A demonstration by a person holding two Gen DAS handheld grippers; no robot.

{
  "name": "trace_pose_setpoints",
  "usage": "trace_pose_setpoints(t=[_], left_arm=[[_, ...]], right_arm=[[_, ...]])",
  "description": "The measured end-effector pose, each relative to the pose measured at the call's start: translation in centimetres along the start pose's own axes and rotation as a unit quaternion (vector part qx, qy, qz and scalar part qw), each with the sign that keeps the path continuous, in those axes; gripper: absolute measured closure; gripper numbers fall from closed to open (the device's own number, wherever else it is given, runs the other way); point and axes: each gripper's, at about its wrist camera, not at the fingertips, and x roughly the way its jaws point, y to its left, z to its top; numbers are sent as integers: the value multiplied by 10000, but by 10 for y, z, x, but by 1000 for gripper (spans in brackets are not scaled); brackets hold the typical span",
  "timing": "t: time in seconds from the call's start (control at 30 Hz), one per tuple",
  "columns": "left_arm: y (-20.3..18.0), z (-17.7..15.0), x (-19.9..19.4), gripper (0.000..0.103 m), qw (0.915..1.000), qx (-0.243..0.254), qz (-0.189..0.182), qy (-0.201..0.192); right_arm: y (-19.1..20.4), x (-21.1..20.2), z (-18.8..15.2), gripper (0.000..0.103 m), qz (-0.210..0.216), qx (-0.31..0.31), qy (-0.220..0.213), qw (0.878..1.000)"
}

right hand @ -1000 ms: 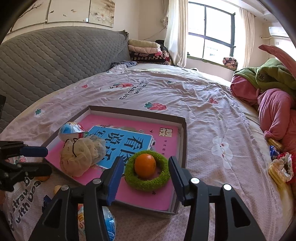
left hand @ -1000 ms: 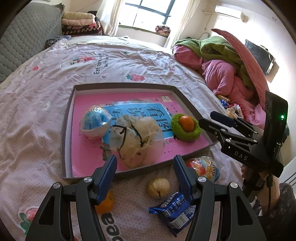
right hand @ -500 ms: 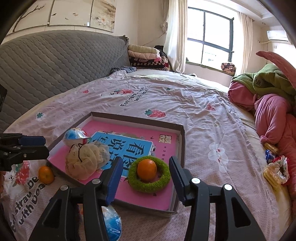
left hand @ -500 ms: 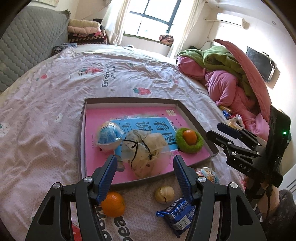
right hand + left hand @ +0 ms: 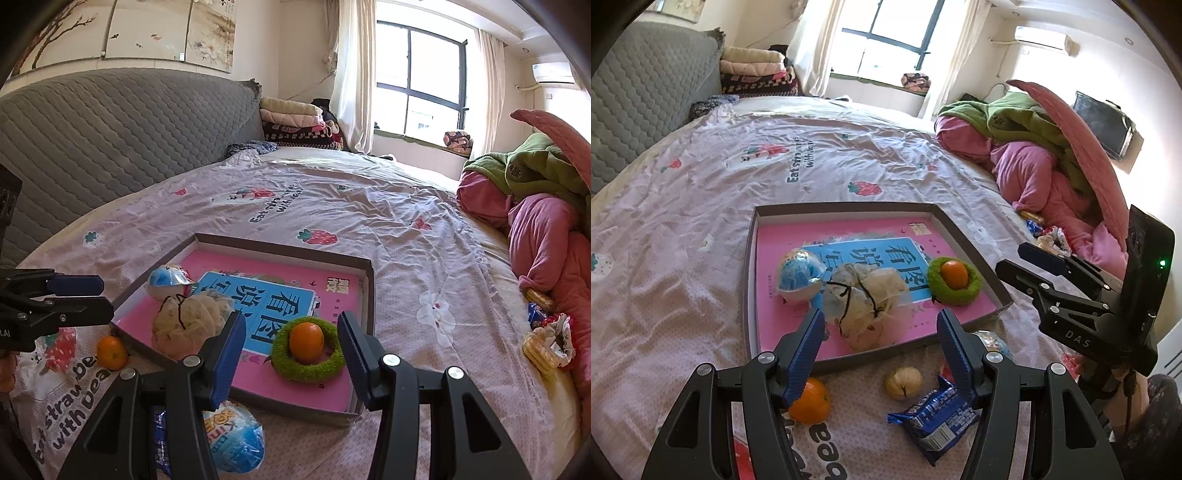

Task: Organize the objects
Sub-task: 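Withdraw both open tools from the tray toward the remaining objects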

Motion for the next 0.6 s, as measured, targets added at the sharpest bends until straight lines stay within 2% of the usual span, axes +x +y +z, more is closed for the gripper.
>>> trace_pose_setpoints(t=[0.27,0.43,0.53,0.6], left_arm=[[-12,-6,0,38,9999,58,-84,89],[-24,-12,1,38,9996,255,-15,118],[-28,-16,0,38,9996,268,-10,101],[-30,-20,-1,38,9996,243,-9,107]], right_arm=[[3,-6,-3,51,82,-12,18,10000],[4,-13,-6,51,124,24,-22,9999],[3,-18,-8,44,155,86,-45,9998],[3,-21,-9,43,193,146,-57,9997]])
